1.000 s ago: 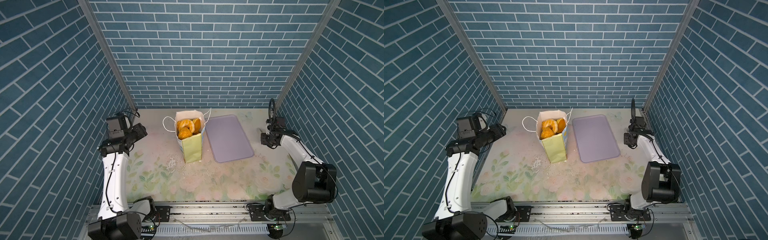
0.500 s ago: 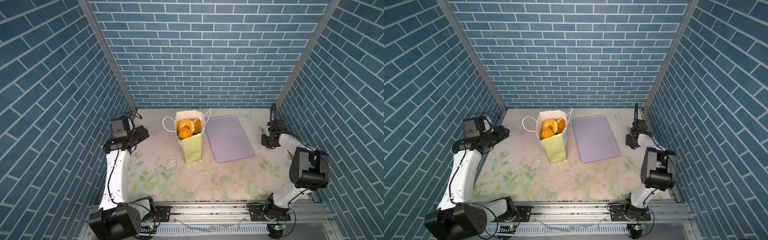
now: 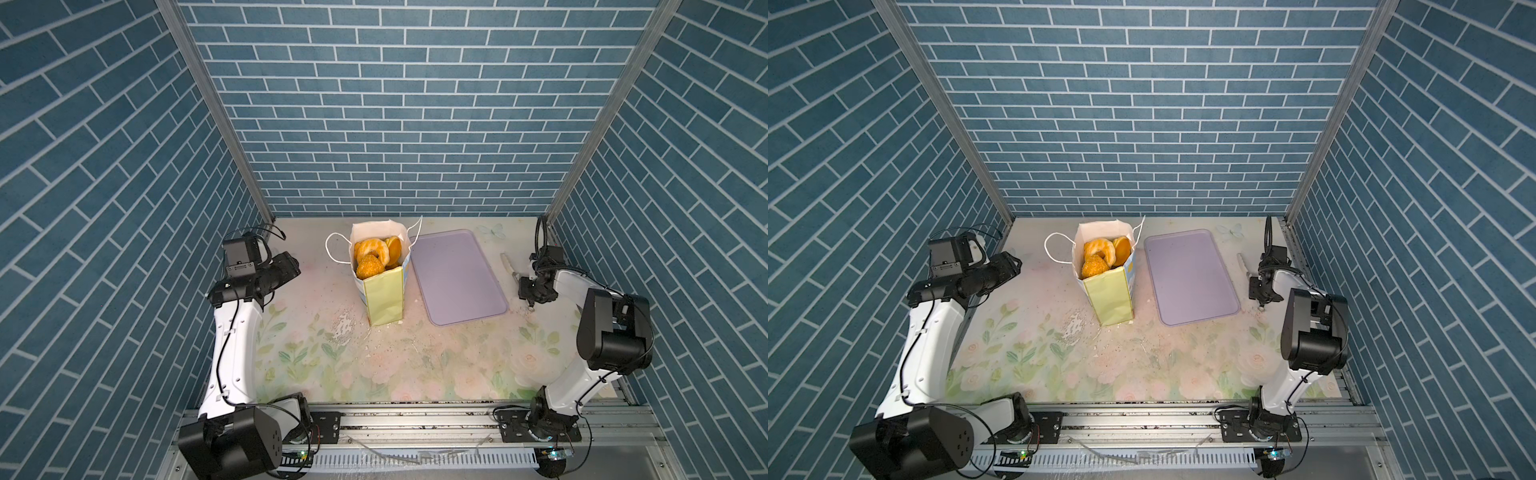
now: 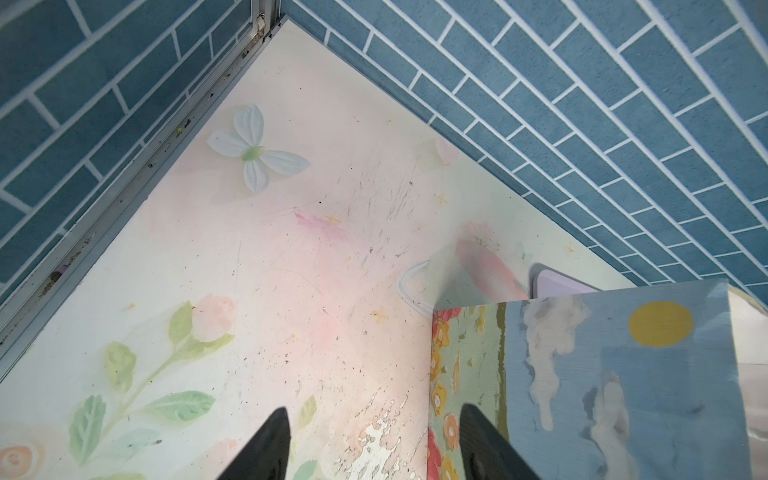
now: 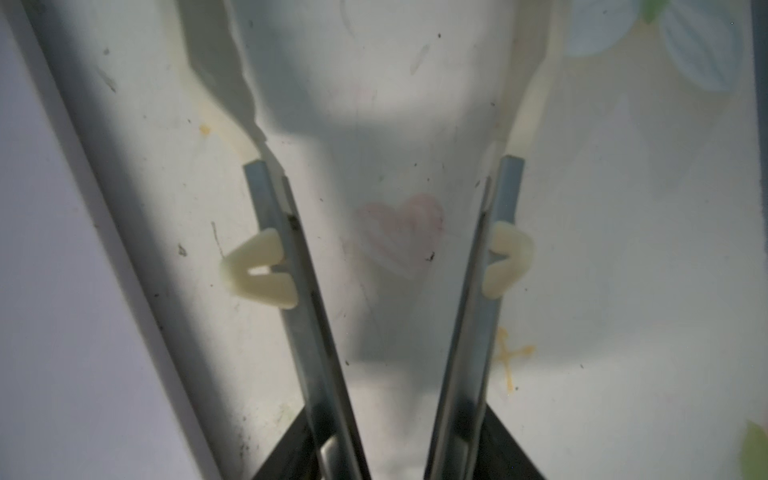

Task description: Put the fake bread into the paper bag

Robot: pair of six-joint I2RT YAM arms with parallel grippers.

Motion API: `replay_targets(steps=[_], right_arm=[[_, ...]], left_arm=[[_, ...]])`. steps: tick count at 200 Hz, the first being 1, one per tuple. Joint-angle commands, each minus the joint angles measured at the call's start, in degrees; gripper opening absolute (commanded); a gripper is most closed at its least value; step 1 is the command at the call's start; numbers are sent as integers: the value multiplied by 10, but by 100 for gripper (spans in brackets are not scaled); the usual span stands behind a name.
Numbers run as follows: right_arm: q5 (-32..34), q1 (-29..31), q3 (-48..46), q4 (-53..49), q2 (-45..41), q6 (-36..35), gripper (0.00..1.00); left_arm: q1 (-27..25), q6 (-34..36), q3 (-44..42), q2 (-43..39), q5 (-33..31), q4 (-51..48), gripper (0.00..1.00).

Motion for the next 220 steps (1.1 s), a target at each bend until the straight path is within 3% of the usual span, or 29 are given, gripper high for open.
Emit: replay_targets(steps=[1,10,19,23,65,98,113,153,186,207,220], right_arm=[[35,-3,-10,9,-19,14,62],[55,-4,-14,13,-35,14,68],[72,-3,-20,20,-57,18,95],[77,-3,-23,24,-67,20,98],[86,-3,-67,91,-143,45,99],[18,2,-258,388,-214,65,99],[5,8,-308,465,-204,71,99],[-19,27,-359,611,-191,27,99],[-41,27,-452,882,-98,19,99],[-35,33,-418,799,-108,11,99],[-47,35,-404,757,-117,2,99]], left_arm=[[2,20,-25,-16,-8,34,67],[2,24,-42,-25,-21,54,67],[2,30,-61,-34,-31,80,67],[2,32,-71,-37,-39,88,67],[0,67,-182,-60,-92,230,67],[-38,134,-324,-72,-146,437,67],[-66,176,-378,-63,-169,528,68],[-109,202,-453,33,-195,737,68],[-162,246,-494,151,-236,940,69],[-170,255,-501,235,-256,1043,69],[-173,250,-483,201,-263,953,70]])
